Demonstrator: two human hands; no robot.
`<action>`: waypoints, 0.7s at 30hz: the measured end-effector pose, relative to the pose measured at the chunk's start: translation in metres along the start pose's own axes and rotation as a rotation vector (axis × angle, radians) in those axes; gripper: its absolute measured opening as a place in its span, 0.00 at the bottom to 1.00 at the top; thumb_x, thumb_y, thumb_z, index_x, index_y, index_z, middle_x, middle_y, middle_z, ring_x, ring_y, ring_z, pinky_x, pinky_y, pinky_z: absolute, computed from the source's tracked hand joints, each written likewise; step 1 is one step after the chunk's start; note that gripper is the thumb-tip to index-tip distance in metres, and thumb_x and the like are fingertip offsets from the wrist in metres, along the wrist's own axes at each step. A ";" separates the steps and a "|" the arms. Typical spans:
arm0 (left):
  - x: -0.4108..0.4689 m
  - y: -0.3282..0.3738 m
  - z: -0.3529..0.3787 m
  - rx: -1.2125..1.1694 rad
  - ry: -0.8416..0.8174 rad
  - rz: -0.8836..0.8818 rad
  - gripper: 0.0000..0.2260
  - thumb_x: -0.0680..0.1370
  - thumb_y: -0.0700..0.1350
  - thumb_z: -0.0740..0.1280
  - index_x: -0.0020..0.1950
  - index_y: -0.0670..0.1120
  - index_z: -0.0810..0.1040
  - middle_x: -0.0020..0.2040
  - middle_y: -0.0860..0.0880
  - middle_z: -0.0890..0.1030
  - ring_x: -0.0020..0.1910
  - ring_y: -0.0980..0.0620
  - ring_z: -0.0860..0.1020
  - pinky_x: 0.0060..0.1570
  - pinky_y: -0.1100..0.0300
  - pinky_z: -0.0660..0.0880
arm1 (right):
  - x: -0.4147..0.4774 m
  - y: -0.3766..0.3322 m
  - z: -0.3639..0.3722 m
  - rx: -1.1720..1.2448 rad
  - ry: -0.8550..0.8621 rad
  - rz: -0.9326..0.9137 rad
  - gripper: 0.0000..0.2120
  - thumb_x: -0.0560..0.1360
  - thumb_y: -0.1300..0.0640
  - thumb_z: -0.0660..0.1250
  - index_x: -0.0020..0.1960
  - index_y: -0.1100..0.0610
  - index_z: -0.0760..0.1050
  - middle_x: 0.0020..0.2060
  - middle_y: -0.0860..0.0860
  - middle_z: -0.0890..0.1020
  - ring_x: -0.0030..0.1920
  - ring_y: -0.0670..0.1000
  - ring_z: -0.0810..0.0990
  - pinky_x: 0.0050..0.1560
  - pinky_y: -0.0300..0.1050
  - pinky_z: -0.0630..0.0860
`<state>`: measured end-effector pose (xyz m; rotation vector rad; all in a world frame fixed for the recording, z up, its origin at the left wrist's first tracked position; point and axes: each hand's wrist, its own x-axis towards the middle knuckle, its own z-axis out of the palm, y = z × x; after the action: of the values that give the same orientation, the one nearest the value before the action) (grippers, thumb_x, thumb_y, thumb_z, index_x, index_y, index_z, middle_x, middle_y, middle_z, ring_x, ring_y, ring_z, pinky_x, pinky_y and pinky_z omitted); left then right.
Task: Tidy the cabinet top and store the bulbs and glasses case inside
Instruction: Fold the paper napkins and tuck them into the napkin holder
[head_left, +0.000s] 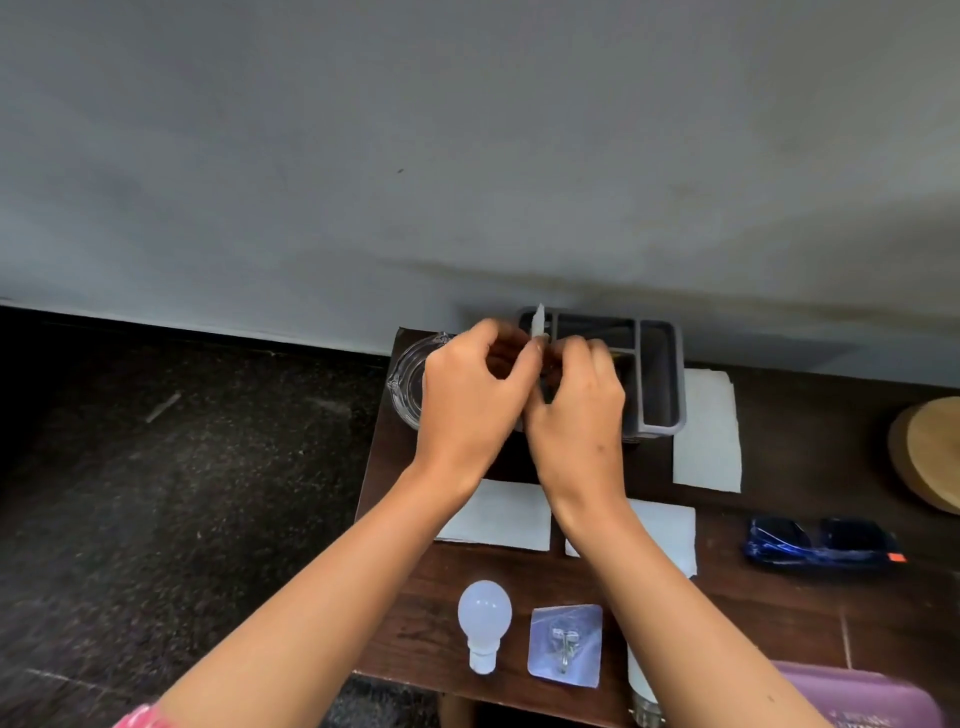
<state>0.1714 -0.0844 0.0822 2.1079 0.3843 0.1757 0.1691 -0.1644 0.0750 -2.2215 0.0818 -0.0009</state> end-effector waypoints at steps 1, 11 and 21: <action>0.000 -0.001 0.001 0.043 0.005 0.027 0.03 0.74 0.44 0.68 0.44 0.45 0.81 0.37 0.53 0.82 0.39 0.57 0.80 0.45 0.60 0.77 | 0.000 0.000 -0.001 0.005 0.001 0.011 0.06 0.75 0.60 0.63 0.49 0.61 0.72 0.50 0.56 0.74 0.43 0.51 0.73 0.45 0.45 0.72; -0.041 -0.031 -0.005 0.051 0.024 -0.042 0.01 0.78 0.42 0.61 0.47 0.45 0.70 0.44 0.52 0.72 0.46 0.54 0.70 0.49 0.59 0.68 | -0.036 0.004 -0.018 -0.030 0.284 -0.367 0.06 0.75 0.66 0.62 0.51 0.65 0.73 0.45 0.58 0.76 0.45 0.53 0.73 0.47 0.44 0.73; -0.095 -0.084 -0.010 0.571 -0.260 -0.177 0.26 0.76 0.48 0.66 0.70 0.52 0.59 0.65 0.52 0.64 0.61 0.52 0.64 0.58 0.57 0.61 | -0.071 0.073 0.028 -0.587 -0.354 -0.353 0.27 0.53 0.64 0.78 0.50 0.57 0.75 0.43 0.53 0.80 0.40 0.54 0.79 0.37 0.43 0.77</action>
<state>0.0628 -0.0673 0.0194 2.5950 0.5026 -0.3497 0.0949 -0.1820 0.0023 -2.7506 -0.5722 0.2497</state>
